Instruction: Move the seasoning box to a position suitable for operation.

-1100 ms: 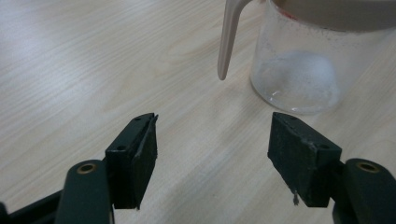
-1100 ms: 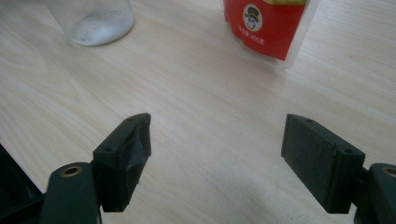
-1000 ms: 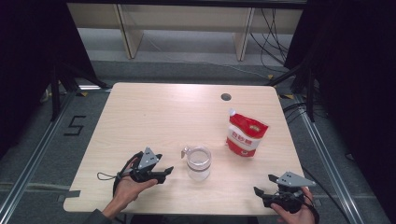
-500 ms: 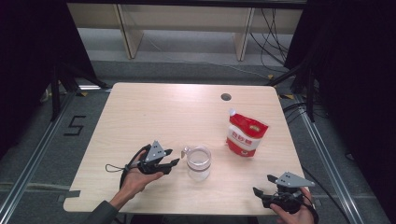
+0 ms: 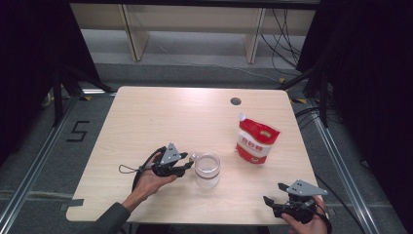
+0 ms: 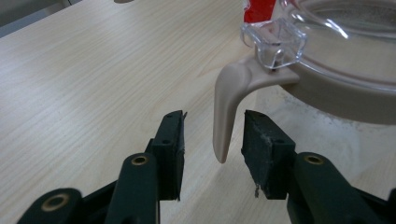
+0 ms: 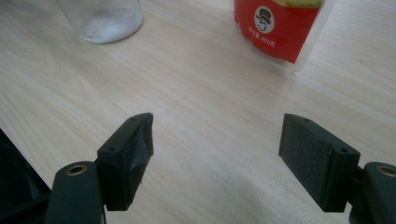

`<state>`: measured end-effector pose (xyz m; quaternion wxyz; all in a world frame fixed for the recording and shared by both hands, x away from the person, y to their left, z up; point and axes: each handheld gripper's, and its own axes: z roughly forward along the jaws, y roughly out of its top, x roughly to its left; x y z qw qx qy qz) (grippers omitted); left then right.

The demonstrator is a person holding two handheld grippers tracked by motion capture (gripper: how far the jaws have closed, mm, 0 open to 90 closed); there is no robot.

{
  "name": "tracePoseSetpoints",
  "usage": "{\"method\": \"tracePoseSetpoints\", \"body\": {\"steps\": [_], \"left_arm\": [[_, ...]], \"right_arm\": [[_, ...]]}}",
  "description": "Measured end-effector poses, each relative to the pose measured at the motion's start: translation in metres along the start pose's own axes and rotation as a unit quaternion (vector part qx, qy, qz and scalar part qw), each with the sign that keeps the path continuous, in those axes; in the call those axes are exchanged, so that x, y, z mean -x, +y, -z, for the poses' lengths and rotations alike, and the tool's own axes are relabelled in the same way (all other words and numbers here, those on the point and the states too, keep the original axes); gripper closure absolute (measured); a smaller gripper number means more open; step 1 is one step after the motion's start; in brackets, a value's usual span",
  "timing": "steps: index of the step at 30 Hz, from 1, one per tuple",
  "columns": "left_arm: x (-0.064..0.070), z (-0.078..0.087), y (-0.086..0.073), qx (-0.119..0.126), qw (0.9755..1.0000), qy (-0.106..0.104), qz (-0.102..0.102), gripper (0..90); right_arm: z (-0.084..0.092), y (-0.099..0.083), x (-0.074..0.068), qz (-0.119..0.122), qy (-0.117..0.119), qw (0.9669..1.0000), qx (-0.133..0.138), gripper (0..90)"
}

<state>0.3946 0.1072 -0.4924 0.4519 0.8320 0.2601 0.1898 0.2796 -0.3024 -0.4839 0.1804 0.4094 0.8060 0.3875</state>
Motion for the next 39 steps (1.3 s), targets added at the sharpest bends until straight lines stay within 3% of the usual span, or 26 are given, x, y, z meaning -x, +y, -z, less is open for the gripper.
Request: {"method": "tracePoseSetpoints", "body": {"steps": [3, 5, 7, 9, 10, 14, 15, 16, 18, 20, 21, 24, 25, 26, 32, 35, 36, 39], "left_arm": [[-0.001, -0.003, 0.002, 0.001, 1.0, -0.007, -0.007, 61.2], [0.0, -0.005, 0.002, 0.0, 1.0, -0.01, 0.0, 62.3], [-0.001, -0.006, 0.003, -0.003, 0.9998, -0.011, -0.013, 64.6], [0.0, -0.008, 0.004, 0.002, 0.9999, -0.014, -0.007, 66.9], [-0.001, -0.007, 0.004, -0.006, 0.9996, -0.011, -0.023, 68.3], [0.0, -0.005, 0.004, -0.007, 0.9998, -0.012, -0.016, 75.1], [0.0, -0.005, 0.005, -0.009, 0.9996, -0.013, -0.025, 77.0], [0.004, -0.007, 0.004, 0.002, 0.9999, -0.011, -0.012, 80.0], [0.004, -0.005, 0.004, -0.009, 0.9997, -0.005, -0.021, 81.4], [0.006, -0.004, 0.003, -0.005, 1.0, -0.004, 0.003, 81.6], [0.006, -0.002, 0.003, -0.011, 0.9999, 0.002, -0.007, 81.6], [0.011, 0.001, 0.002, -0.015, 0.9998, 0.009, -0.001, 81.2], [0.014, 0.001, 0.001, -0.003, 0.9999, 0.008, 0.012, 81.1], [0.014, 0.003, 0.001, -0.016, 0.9998, 0.007, 0.006, 80.8], [0.028, 0.014, -0.002, -0.025, 0.9994, 0.02, 0.012, 79.1], [0.032, 0.02, -0.004, -0.028, 0.9993, 0.017, 0.021, 78.3], [0.034, 0.02, -0.005, -0.023, 0.9991, 0.012, 0.032, 78.0], [0.038, 0.026, -0.007, -0.033, 0.9991, 0.013, 0.023, 77.2]], "right_arm": [[-0.001, 0.0, -0.001, -0.003, 0.003, 1.0, -0.001, 26.9], [0.0, 0.0, -0.001, 0.0, 0.001, 1.0, 0.0, 26.9], [-0.001, 0.0, -0.002, -0.002, 0.003, 1.0, 0.0, 27.1], [-0.001, 0.0, -0.003, -0.006, 0.009, 0.9999, -0.007, 27.1], [0.0, 0.0, -0.003, -0.008, 0.006, 0.9999, -0.009, 27.1], [-0.001, 0.0, -0.001, 0.002, 0.003, 1.0, -0.001, 27.3], [-0.001, 0.0, -0.001, 0.001, 0.006, 1.0, -0.005, 27.3], [-0.001, 0.0, -0.002, -0.007, 0.007, 0.9999, -0.008, 27.3], [-0.001, 0.0, -0.003, -0.009, 0.008, 0.9999, -0.005, 27.3], [-0.001, 0.001, 0.0, 0.005, 0.008, 0.9999, -0.005, 27.3], [-0.001, 0.0, 0.001, 0.012, 0.004, 0.9999, -0.002, 27.3], [-0.001, 0.0, 0.001, 0.007, 0.002, 1.0, 0.004, 27.3], [-0.001, 0.0, 0.001, 0.007, 0.003, 1.0, 0.003, 27.3], [-0.002, 0.0, 0.001, 0.008, 0.004, 1.0, 0.003, 27.3], [-0.001, 0.0, 0.001, 0.006, 0.002, 1.0, 0.003, 27.3], [-0.001, 0.0, -0.002, -0.016, 0.005, 0.9998, -0.004, 27.3], [-0.001, 0.0, -0.002, -0.011, 0.005, 0.9999, -0.003, 27.3], [-0.002, 0.0, 0.0, 0.005, 0.003, 1.0, 0.002, 27.3]]}}
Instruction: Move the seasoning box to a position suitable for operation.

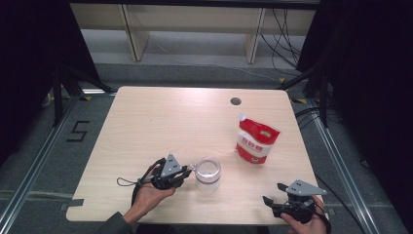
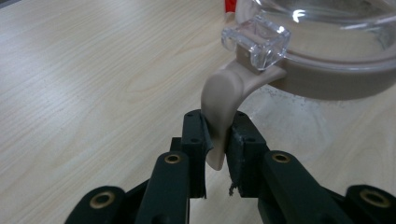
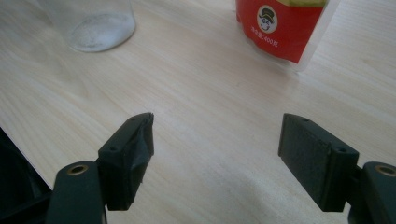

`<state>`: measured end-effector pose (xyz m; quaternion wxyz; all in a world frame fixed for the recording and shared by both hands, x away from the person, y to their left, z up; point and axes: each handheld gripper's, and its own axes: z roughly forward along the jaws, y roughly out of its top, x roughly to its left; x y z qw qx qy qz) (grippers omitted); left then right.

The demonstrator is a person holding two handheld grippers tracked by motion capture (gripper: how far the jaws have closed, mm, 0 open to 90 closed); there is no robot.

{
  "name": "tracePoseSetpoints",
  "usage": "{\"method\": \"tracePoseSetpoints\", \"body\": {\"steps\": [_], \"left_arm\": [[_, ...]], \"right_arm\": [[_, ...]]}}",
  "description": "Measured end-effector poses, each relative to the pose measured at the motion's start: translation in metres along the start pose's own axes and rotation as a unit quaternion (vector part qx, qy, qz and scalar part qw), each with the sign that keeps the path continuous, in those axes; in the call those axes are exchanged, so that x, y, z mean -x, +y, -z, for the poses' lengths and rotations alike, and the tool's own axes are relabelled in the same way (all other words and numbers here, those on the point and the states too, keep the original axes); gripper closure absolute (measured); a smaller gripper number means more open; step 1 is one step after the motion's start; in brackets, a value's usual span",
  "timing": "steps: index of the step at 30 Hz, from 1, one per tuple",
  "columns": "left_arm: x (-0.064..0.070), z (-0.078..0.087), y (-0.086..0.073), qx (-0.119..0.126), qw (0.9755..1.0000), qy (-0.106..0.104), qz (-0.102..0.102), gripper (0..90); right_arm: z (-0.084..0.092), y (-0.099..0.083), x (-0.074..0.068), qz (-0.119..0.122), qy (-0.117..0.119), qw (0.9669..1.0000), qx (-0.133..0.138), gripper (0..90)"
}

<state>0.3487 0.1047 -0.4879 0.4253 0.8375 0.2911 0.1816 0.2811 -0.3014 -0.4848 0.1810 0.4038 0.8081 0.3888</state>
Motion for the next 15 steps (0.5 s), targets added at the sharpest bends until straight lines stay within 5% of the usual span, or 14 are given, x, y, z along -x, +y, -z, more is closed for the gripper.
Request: {"method": "tracePoseSetpoints", "body": {"steps": [9, 12, 15], "left_arm": [[0.01, 0.008, -0.005, 0.0, 1.0, -0.001, 0.003, 75.7], [0.014, 0.011, -0.007, -0.002, 0.9999, -0.013, 0.0, 74.5], [0.018, 0.012, -0.008, 0.003, 0.9997, -0.024, 0.004, 73.7]], "right_arm": [[0.0, 0.0, 0.0, 0.0, 0.002, 1.0, -0.002, 27.3], [0.0, 0.0, -0.004, -0.019, 0.007, 0.9997, -0.009, 27.3], [-0.002, 0.001, -0.002, 0.0, 0.009, 1.0, 0.0, 27.3]]}}
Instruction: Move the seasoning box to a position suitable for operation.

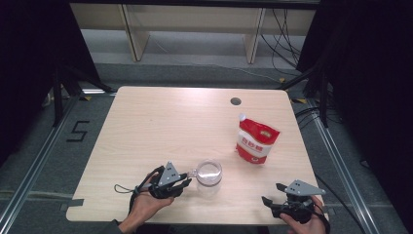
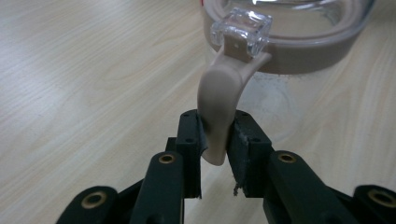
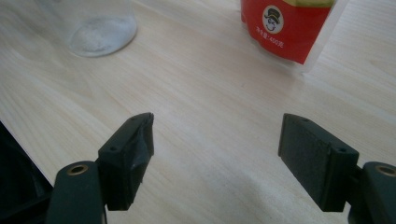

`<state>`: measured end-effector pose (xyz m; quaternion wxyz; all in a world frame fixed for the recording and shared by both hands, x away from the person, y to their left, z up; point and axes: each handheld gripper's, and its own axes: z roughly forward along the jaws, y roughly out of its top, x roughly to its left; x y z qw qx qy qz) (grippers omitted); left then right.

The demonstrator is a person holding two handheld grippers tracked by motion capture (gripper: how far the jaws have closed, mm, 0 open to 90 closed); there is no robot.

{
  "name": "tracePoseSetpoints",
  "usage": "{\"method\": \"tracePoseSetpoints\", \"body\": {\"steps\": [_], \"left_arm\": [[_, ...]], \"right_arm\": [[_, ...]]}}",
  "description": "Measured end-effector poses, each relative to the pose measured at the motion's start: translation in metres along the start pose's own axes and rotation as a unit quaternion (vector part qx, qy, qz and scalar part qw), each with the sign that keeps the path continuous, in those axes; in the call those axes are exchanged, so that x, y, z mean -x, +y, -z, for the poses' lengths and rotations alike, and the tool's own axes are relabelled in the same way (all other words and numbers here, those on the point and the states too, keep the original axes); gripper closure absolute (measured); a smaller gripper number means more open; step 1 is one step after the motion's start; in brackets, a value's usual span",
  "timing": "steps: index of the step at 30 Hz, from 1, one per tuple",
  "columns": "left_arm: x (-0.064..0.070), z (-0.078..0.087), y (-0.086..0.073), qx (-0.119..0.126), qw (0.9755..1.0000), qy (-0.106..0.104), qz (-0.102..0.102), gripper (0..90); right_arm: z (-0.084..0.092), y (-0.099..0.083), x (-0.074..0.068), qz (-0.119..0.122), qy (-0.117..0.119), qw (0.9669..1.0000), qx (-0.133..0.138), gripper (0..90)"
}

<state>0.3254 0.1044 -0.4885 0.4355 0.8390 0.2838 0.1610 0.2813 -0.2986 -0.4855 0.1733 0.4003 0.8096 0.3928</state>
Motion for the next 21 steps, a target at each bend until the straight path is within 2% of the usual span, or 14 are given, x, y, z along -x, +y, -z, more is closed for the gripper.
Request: {"method": "tracePoseSetpoints", "body": {"steps": [1, 2, 4, 5, 6, 8, 9, 11, 12, 13, 15, 18, 20, 21], "left_arm": [[0.0003, 0.0017, -0.0001, -0.011, 0.9999, 0.001, -0.01, 73.6], [0.0025, 0.0007, -0.0009, 0.0, 1.0, -0.008, -0.004, 73.3], [0.0045, 0.0022, -0.0016, -0.011, 0.9998, -0.009, -0.016, 72.8], [0.0054, 0.0013, -0.0019, -0.001, 0.9997, -0.014, -0.019, 72.6], [0.0068, 0.0005, -0.0024, 0.002, 0.9998, -0.016, -0.01, 72.5], [0.0053, 0.0008, -0.002, -0.005, 0.9996, -0.02, -0.017, 72.5], [0.0058, -0.0008, -0.0029, 0.002, 0.9997, -0.022, -0.005, 72.6], [0.0054, -0.0023, -0.0029, 0.008, 0.9996, -0.026, 0.001, 72.9], [0.0034, -0.0012, -0.0019, -0.004, 0.9997, -0.021, -0.012, 73.0], [0.0017, -0.002, -0.0013, 0.002, 0.9994, -0.023, -0.024, 73.1], [0.0019, -0.004, -0.0013, 0.009, 0.9996, -0.023, -0.01, 73.3], [-0.0009, -0.004, -0.0002, -0.006, 0.9996, -0.022, -0.02, 73.4], [0.0008, -0.0054, 0.0003, 0.003, 0.9995, -0.029, -0.01, 73.4], [0.0004, -0.0056, 0.001, 0.003, 0.9994, -0.029, -0.018, 73.4]], "right_arm": [[-0.0002, -0.0001, -0.0002, 0.001, 0.0, 1.0, -0.001, 27.3], [0.0001, -0.0003, -0.0017, -0.007, 0.0, 1.0, -0.003, 27.3], [-0.0007, 0.0, -0.0016, -0.004, 0.006, 1.0, -0.006, 27.3], [-0.0011, 0.0002, -0.0009, 0.004, 0.003, 1.0, -0.001, 27.4], [-0.0004, 0.0004, -0.0033, -0.006, 0.006, 0.9999, -0.006, 27.3], [-0.0014, 0.0003, -0.0035, -0.004, 0.008, 0.9999, -0.007, 27.4], [-0.0015, 0.0006, -0.0022, 0.006, 0.007, 0.9999, -0.005, 27.4], [-0.0014, 0.0006, -0.0028, 0.003, 0.01, 0.9999, -0.006, 27.7], [-0.0006, 0.0005, -0.0052, -0.012, 0.011, 0.9998, -0.012, 27.7], [-0.0012, 0.0005, -0.0046, -0.008, 0.011, 0.9999, -0.01, 27.7], [-0.0022, 0.0007, -0.0024, 0.009, 0.006, 0.9999, -0.002, 27.7], [-0.0023, 0.0007, -0.0027, 0.009, 0.009, 0.9999, -0.001, 27.8], [-0.0025, 0.0008, -0.0026, 0.008, 0.009, 0.9999, -0.003, 27.9], [-0.0027, 0.0008, -0.0027, 0.008, 0.009, 0.9999, -0.002, 27.9]]}}
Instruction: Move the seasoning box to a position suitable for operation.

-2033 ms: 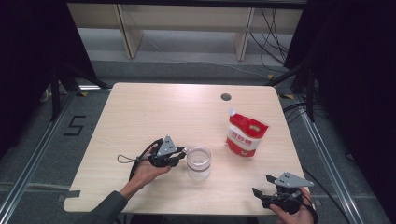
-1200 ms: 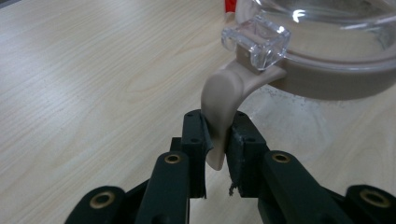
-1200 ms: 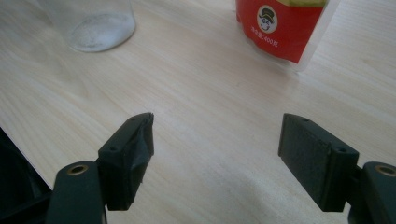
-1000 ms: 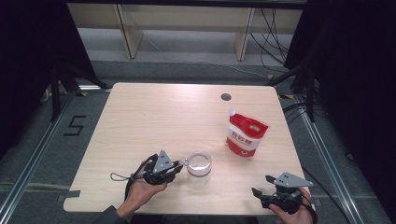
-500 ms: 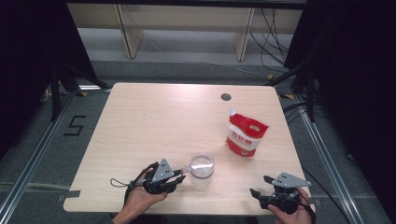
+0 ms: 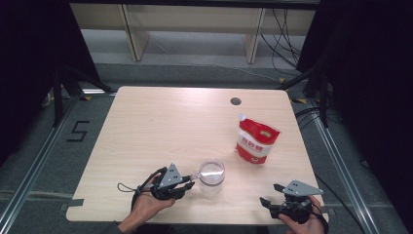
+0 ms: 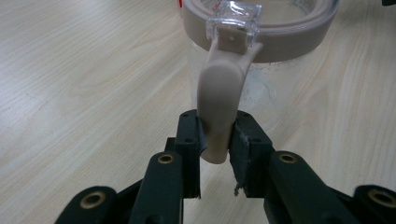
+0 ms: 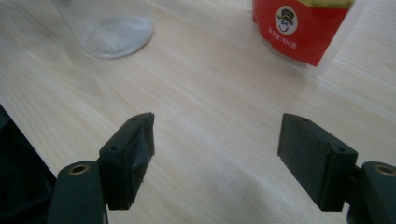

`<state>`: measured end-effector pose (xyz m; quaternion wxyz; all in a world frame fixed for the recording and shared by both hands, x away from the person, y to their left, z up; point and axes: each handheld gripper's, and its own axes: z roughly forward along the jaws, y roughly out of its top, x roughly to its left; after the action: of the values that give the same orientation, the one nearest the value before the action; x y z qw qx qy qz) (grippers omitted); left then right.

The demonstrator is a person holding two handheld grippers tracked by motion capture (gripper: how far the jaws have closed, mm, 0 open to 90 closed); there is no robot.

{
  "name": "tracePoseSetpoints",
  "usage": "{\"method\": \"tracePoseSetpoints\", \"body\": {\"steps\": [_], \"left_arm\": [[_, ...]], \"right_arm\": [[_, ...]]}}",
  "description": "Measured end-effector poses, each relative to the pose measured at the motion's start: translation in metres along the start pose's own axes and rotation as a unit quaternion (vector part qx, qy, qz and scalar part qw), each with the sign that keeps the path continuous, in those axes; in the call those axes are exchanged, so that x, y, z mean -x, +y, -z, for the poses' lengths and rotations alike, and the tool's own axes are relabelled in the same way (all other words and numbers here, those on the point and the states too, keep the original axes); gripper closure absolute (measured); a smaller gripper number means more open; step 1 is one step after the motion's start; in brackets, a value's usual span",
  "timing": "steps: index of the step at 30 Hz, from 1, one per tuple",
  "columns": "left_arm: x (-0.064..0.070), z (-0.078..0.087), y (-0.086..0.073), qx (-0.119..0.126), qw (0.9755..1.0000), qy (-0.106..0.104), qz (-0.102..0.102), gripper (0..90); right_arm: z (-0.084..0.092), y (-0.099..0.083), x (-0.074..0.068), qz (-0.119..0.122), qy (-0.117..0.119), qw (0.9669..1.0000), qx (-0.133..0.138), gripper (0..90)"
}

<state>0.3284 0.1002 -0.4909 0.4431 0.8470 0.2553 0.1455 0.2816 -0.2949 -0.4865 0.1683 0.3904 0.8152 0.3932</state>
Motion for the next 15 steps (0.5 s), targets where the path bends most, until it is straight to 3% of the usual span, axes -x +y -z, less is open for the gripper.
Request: {"method": "tracePoseSetpoints", "body": {"steps": [1, 2, 6, 9, 10, 11, 15], "left_arm": [[0.0001, -0.0013, -0.0002, 0.006, 1.0, 0.001, -0.001, 73.4], [0.0023, -0.0021, -0.0002, 0.009, 0.9999, 0.0, 0.011, 73.4], [-0.0009, -0.0019, 0.0007, 0.001, 1.0, -0.003, -0.006, 73.4], [-0.0012, -0.0023, 0.0009, 0.001, 1.0, -0.004, -0.006, 73.4], [0.0003, -0.0038, 0.0005, 0.009, 0.9999, -0.002, 0.007, 73.4], [-0.0006, -0.0032, 0.0011, 0.006, 1.0, 0.001, -0.002, 73.4], [-0.0017, -0.0046, 0.0018, 0.007, 1.0, -0.002, -0.006, 73.4]], "right_arm": [[-0.0001, 0.0001, -0.0001, 0.0, 0.001, 1.0, 0.001, 27.9], [-0.0001, 0.0002, -0.0001, 0.0, 0.001, 1.0, 0.001, 27.9], [-0.0004, 0.0002, 0.0001, -0.001, -0.001, 1.0, 0.0, 27.9], [-0.0008, 0.0002, 0.0003, 0.002, 0.001, 1.0, 0.0, 27.9], [-0.0008, 0.0001, 0.0003, 0.002, 0.001, 1.0, 0.0, 27.9], [-0.0005, -0.0001, 0.0001, -0.001, 0.002, 1.0, 0.0, 27.9], [-0.0012, -0.0003, 0.0012, -0.001, 0.005, 1.0, 0.001, 27.9]]}}
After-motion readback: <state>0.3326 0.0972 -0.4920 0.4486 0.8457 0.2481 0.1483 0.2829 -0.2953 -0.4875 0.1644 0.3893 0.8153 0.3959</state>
